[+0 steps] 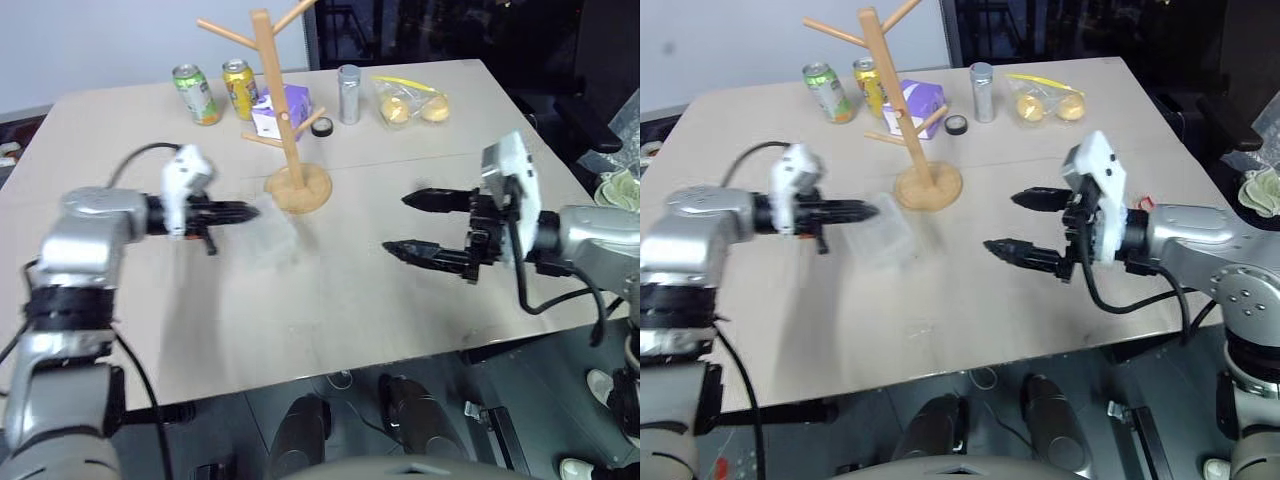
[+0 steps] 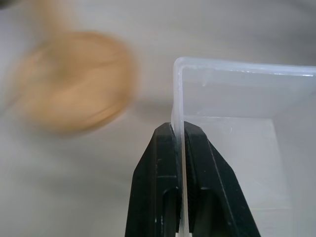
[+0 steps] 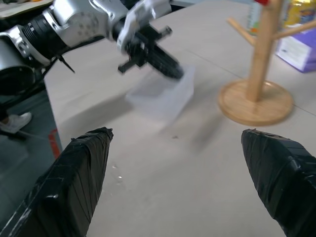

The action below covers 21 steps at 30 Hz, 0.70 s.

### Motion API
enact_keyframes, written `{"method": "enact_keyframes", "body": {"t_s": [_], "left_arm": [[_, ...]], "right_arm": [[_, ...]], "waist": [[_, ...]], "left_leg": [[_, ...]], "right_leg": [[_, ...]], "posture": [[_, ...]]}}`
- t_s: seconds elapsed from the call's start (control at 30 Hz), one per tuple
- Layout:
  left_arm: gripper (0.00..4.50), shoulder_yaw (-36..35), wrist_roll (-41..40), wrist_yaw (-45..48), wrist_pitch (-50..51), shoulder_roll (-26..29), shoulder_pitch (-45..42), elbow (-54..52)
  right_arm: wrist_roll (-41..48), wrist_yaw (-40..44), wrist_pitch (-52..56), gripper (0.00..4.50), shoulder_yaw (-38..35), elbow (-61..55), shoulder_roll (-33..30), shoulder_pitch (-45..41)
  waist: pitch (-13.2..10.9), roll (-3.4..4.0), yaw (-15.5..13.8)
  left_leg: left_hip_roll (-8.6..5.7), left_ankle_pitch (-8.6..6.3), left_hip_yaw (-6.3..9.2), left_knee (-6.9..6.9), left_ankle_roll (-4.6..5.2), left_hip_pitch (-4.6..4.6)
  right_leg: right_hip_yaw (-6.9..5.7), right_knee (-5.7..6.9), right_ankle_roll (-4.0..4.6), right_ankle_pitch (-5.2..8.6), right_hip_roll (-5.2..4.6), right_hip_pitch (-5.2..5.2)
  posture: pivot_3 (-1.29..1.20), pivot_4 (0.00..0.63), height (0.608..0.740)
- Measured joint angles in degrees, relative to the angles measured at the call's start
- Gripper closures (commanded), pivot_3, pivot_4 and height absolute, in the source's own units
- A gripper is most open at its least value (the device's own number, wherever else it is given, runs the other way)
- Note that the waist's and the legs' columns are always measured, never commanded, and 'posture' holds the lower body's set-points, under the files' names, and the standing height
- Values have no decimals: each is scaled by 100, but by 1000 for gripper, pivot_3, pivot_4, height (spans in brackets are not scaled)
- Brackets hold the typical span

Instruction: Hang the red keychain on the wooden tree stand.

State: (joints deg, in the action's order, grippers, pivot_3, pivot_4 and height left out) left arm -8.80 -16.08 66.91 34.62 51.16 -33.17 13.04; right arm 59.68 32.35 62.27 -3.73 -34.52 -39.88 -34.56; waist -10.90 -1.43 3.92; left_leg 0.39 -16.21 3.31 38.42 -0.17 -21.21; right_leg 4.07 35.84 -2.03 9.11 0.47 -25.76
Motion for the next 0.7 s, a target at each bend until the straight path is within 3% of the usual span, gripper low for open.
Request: {"method": "enact_keyframes", "body": {"t_s": [0.13,0.27,0.37,0.57,0.6,0.7], "left_arm": [[4462,-896,91,-1579,364,-120,396,210],[4462,-1642,433,-3498,339,-310,341,1141],[4462,-1968,464,-4389,238,-475,133,1841],[4462,-2040,456,-4945,-97,-523,-384,2757],[3832,-2040,454,-4974,-180,-523,-482,2935],[2714,-2026,445,-4986,-308,-536,-620,3295]], "right_arm": [[-301,112,-261,0,362,25,118,-61],[-449,258,-408,0,497,156,175,-153],[-554,354,-440,0,527,310,176,-198],[-618,347,-435,0,535,331,177,-240],[-618,332,-420,0,531,331,175,-240],[-616,284,-383,0,501,330,144,-239]], "waist": [[1,-2,-81],[5,-10,-118],[8,-14,-192],[13,-23,-221],[13,-23,-221],[13,-24,-202]], "left_leg": [[-6,0,9,9,-1,-7],[-9,0,8,8,-1,-6],[-15,1,19,8,-2,-11],[-29,2,19,10,-3,-12],[-30,2,19,10,-3,-12],[-29,2,21,9,-3,-12]], "right_leg": [[-13,0,-1,-1,-12,3],[-15,-2,-1,-2,-17,3],[-29,-1,0,-2,-29,3],[-33,-2,-1,-3,-48,6],[-33,-1,-1,-3,-48,6],[-34,-1,0,-4,-47,5]], "posture": [[0,150,740],[0,150,740],[0,150,740],[0,150,740],[0,150,740],[0,150,740]]}}
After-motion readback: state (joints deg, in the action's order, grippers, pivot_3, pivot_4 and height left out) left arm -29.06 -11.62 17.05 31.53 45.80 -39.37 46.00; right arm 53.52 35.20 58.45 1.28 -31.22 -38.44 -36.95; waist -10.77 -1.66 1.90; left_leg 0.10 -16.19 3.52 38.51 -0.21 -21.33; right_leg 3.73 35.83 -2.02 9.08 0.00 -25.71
